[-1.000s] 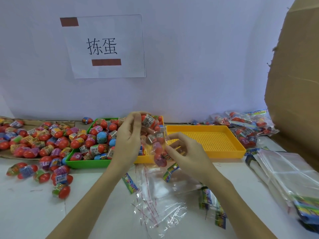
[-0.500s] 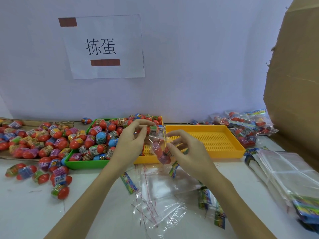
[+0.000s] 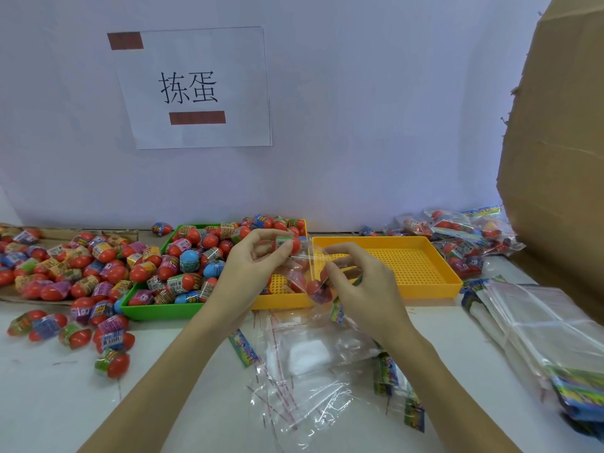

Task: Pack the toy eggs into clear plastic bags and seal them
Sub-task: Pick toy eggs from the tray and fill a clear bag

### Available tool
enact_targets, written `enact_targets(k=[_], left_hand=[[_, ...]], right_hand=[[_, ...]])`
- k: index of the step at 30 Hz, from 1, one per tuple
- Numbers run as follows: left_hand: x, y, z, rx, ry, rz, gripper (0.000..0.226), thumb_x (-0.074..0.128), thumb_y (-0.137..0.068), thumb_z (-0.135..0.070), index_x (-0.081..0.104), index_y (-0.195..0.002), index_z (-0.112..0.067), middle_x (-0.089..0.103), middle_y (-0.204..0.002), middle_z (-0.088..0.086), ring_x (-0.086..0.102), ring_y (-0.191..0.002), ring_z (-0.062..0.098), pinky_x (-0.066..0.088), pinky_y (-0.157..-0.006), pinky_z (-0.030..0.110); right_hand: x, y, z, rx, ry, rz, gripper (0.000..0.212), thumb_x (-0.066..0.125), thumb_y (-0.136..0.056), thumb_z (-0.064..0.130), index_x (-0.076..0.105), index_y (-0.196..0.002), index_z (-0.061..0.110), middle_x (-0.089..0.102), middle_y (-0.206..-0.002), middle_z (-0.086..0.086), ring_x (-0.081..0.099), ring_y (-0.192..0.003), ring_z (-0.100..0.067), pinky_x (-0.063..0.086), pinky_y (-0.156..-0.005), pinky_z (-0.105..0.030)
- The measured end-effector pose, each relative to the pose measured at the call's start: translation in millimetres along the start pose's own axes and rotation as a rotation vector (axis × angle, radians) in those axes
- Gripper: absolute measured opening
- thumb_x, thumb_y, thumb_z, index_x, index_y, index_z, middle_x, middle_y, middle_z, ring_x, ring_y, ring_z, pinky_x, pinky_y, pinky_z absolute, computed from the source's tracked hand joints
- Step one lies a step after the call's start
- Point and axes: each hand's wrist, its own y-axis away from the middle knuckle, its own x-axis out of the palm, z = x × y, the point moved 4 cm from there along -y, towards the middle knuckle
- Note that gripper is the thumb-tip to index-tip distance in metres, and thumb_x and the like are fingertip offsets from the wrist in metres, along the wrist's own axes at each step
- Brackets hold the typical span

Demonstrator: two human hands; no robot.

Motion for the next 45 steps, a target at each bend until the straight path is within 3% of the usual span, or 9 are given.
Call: enact_targets(k=[5,9,15,20,25,28,33,38,45], left_hand=[[-1.5,0.9,4.9,-0.097,0.093,-0.012,0.027,0.068,-0.101,-0.010,0.068,-0.128,-0.007,0.080,-0.106,0.018,0.079,-0.097,0.031,0.063,-0.079,0.026],[-4.4,1.1,1.0,-0.077,0.059,-0.031,0.031,0.079,-0.093,-0.013,0.074,-0.124,-0.018,0.080,-0.111,0.005,0.081,-0.095,0.029,0.063,-0.078,0.023],[-0.2,3.8,-4.2,0.021,-0.059,0.020,0.036,0.080,-0.089,-0.034,0.074,-0.122,-0.023,0.081,-0.104,0.004,0.080,-0.094,0.022,0.065,-0.088,0.033],[-2.1,4.5,-2.6,0.050,-0.131,-0.099,0.045,0.088,-0.078,-0.039,0.065,-0.113,-0.024,0.079,-0.097,-0.005,0.080,-0.087,0.012,0.060,-0.069,0.016],[1.1,5.1,-4.4,0.042,-0.118,0.017,0.038,0.084,-0.082,-0.042,0.074,-0.112,-0.021,0.082,-0.103,0.000,0.080,-0.095,0.019,0.063,-0.080,0.023],[5.8,7.7,-5.7,0.074,-0.205,0.074,0.043,0.091,-0.076,-0.036,0.076,-0.115,-0.025,0.080,-0.106,-0.010,0.079,-0.094,0.011,0.061,-0.078,0.018],[5.8,7.9,-6.4,0.155,-0.308,0.052,0.038,0.091,-0.081,-0.017,0.076,-0.116,-0.024,0.081,-0.097,-0.002,0.079,-0.091,0.012,0.062,-0.082,0.023],[9.9,10.9,-9.3,0.281,-0.421,0.125,0.030,0.084,-0.088,-0.007,0.081,-0.113,-0.023,0.077,-0.107,-0.006,0.074,-0.096,0.015,0.060,-0.086,0.026],[14.6,15.8,-14.7,0.485,-0.618,0.176,0.022,0.077,-0.094,-0.007,0.075,-0.111,-0.021,0.074,-0.107,-0.009,0.068,-0.106,0.011,0.055,-0.093,0.027]], right_hand=[[-1.6,3.0,7.6,-0.047,-0.009,-0.047,0.022,0.067,-0.103,0.023,0.072,-0.121,0.033,0.072,-0.102,0.013,0.067,-0.092,0.003,0.052,-0.067,-0.010],[-1.3,3.5,9.0,-0.061,0.001,-0.038,0.023,0.066,-0.104,0.024,0.072,-0.124,0.034,0.073,-0.107,0.009,0.068,-0.094,0.002,0.053,-0.069,-0.010],[-2.0,1.0,3.2,-0.010,0.014,-0.064,0.022,0.068,-0.102,0.026,0.072,-0.123,0.032,0.076,-0.099,0.009,0.071,-0.084,0.000,0.054,-0.064,-0.012],[0.4,0.8,2.5,-0.015,-0.003,-0.046,0.020,0.071,-0.100,0.028,0.073,-0.119,0.034,0.077,-0.094,0.011,0.073,-0.082,-0.001,0.059,-0.067,-0.021],[-1.2,1.4,1.2,0.005,-0.001,-0.074,0.016,0.073,-0.099,0.029,0.076,-0.115,0.030,0.077,-0.092,0.013,0.072,-0.078,0.002,0.056,-0.064,-0.016],[-2.2,1.7,1.9,0.015,-0.026,-0.076,0.015,0.072,-0.099,0.029,0.076,-0.114,0.031,0.077,-0.092,0.013,0.073,-0.078,0.001,0.058,-0.065,-0.018],[2.3,1.1,2.8,0.023,-0.028,0.034,0.023,0.068,-0.101,0.035,0.073,-0.124,0.033,0.078,-0.092,0.015,0.072,-0.087,0.003,0.058,-0.071,-0.016],[6.5,3.1,4.8,0.029,-0.068,0.143,0.036,0.065,-0.099,0.051,0.070,-0.131,0.034,0.079,-0.087,0.016,0.075,-0.084,0.000,0.060,-0.071,-0.021],[8.8,2.7,4.5,0.100,-0.295,0.183,0.029,0.074,-0.097,0.032,0.073,-0.124,0.021,0.081,-0.094,0.000,0.077,-0.088,-0.013,0.063,-0.079,-0.031]])
